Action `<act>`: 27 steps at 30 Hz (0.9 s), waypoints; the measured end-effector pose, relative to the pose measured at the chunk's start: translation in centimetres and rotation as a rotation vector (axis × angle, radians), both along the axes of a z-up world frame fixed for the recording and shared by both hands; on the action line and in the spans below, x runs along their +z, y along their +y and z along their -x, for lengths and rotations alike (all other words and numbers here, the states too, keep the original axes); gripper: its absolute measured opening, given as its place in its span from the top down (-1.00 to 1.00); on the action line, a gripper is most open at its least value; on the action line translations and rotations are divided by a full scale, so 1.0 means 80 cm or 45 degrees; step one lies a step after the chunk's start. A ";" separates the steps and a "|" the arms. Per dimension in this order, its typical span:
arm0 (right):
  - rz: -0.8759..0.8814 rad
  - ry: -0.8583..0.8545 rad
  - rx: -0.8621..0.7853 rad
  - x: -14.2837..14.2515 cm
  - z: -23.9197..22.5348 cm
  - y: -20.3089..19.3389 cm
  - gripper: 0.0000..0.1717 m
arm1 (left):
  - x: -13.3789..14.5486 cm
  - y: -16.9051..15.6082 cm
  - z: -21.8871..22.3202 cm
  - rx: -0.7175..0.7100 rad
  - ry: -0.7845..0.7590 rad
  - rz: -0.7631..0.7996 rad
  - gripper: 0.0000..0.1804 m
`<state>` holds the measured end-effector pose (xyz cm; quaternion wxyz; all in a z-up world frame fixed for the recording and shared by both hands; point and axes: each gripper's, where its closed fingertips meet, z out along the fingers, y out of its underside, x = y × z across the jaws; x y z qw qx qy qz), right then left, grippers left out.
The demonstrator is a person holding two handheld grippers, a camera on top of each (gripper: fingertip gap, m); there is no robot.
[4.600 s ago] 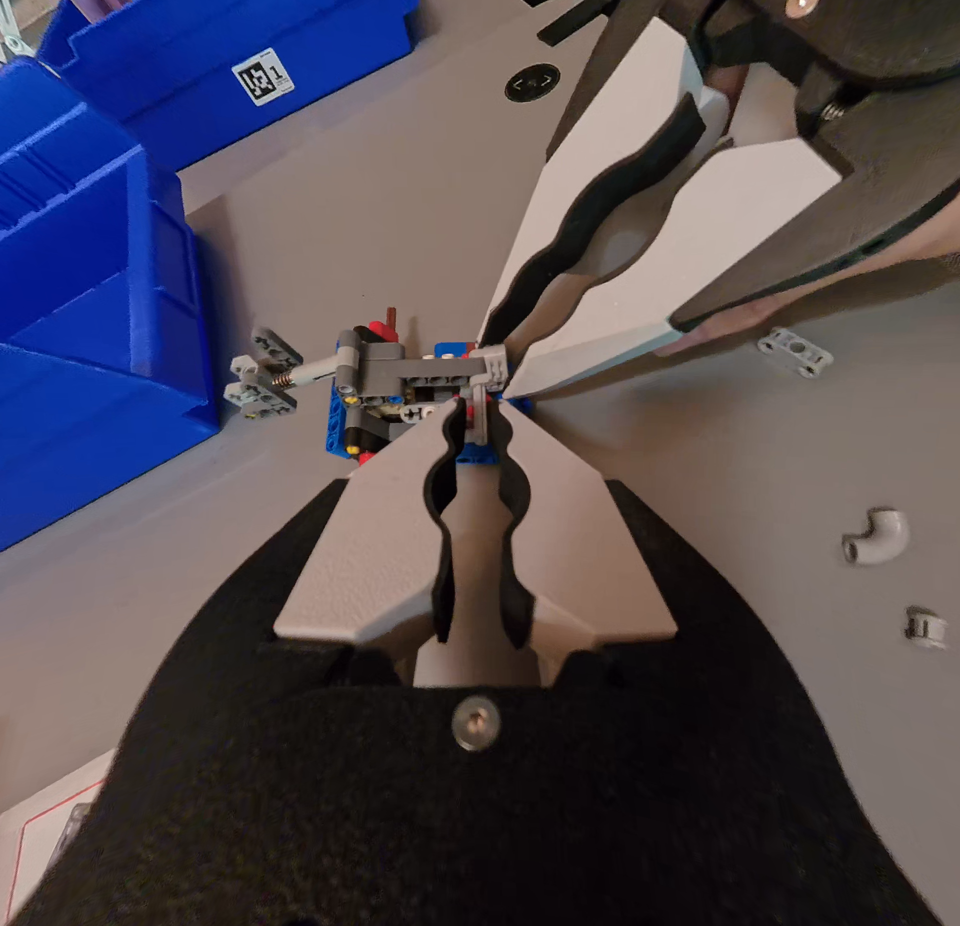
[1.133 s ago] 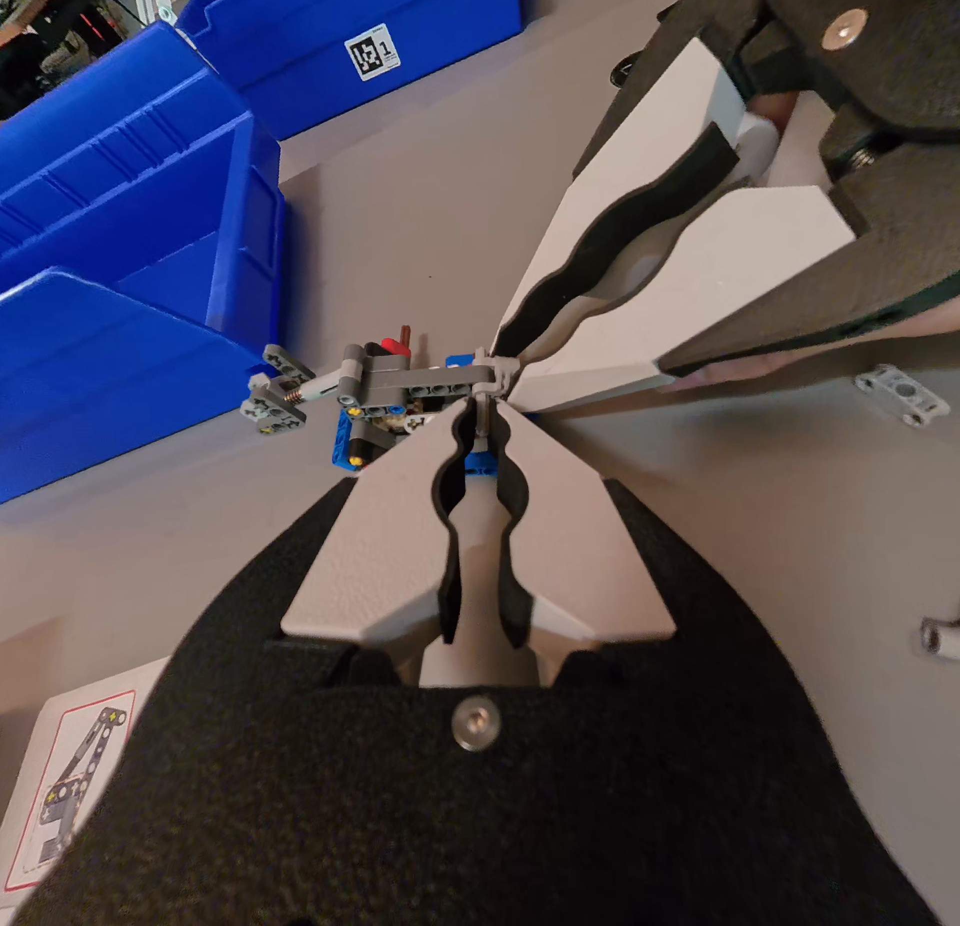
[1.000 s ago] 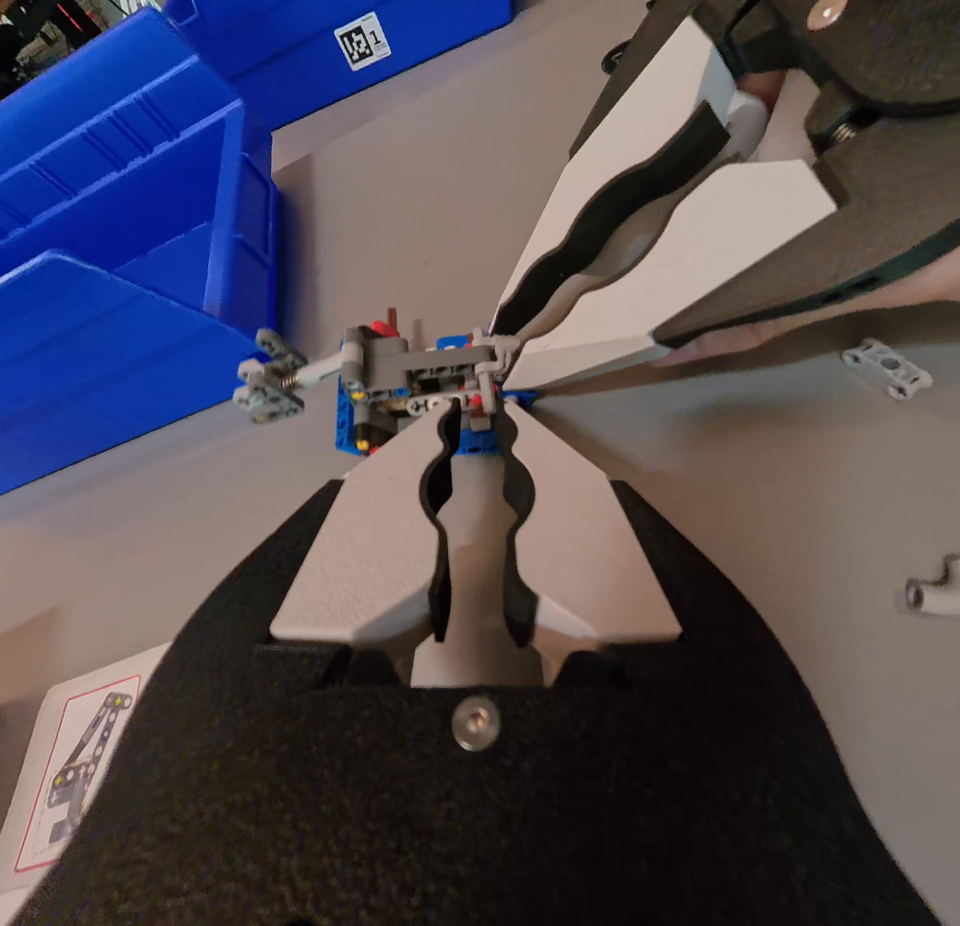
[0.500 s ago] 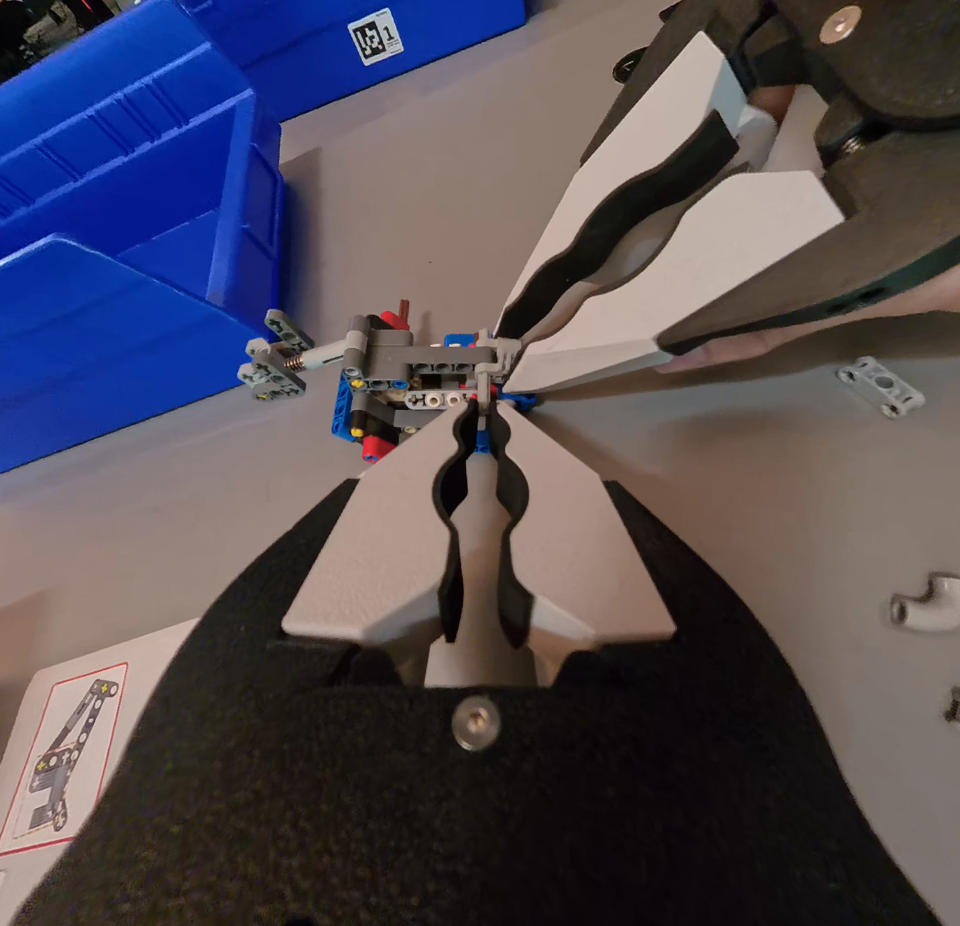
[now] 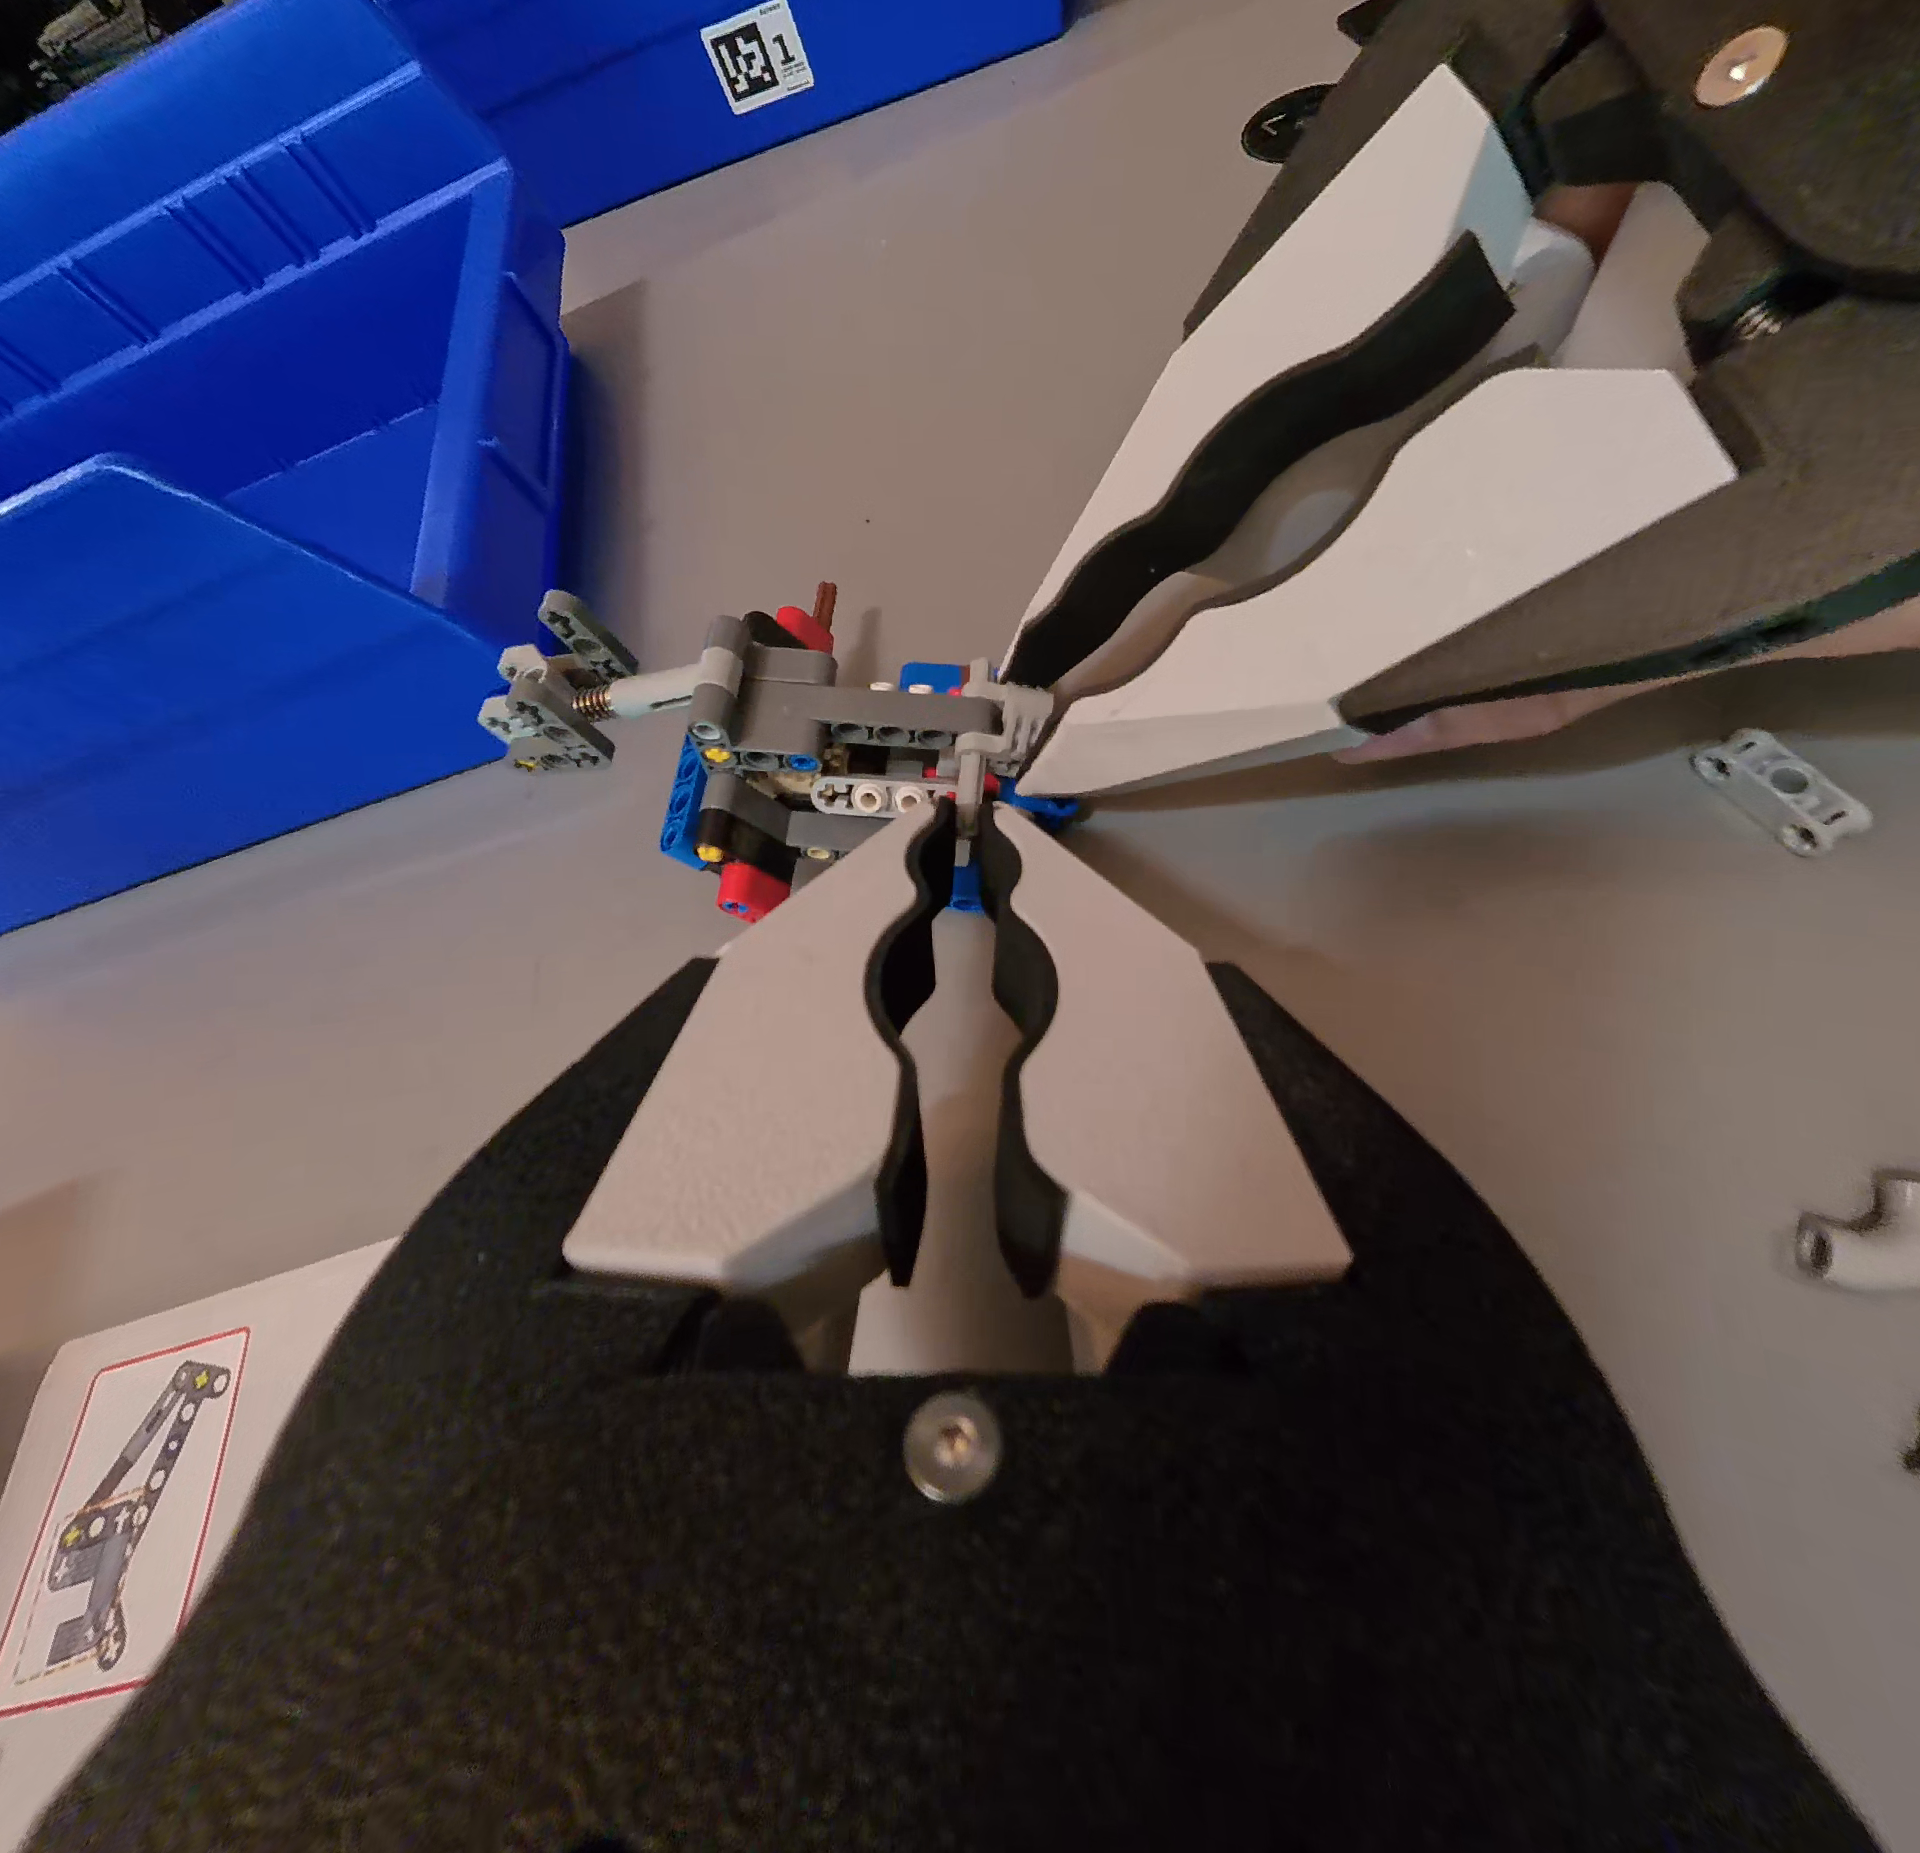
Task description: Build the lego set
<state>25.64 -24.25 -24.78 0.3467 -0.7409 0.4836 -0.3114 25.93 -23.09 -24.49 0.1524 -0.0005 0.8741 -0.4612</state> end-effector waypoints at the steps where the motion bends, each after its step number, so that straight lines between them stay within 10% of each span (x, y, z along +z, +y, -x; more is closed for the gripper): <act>1: 0.001 0.000 0.000 0.000 0.000 0.000 0.84 | 0.000 0.000 0.000 0.001 -0.001 0.000 1.00; 27: 0.140 -0.227 0.120 0.024 0.004 -0.001 0.81 | 0.010 0.004 -0.007 0.008 0.106 0.092 0.99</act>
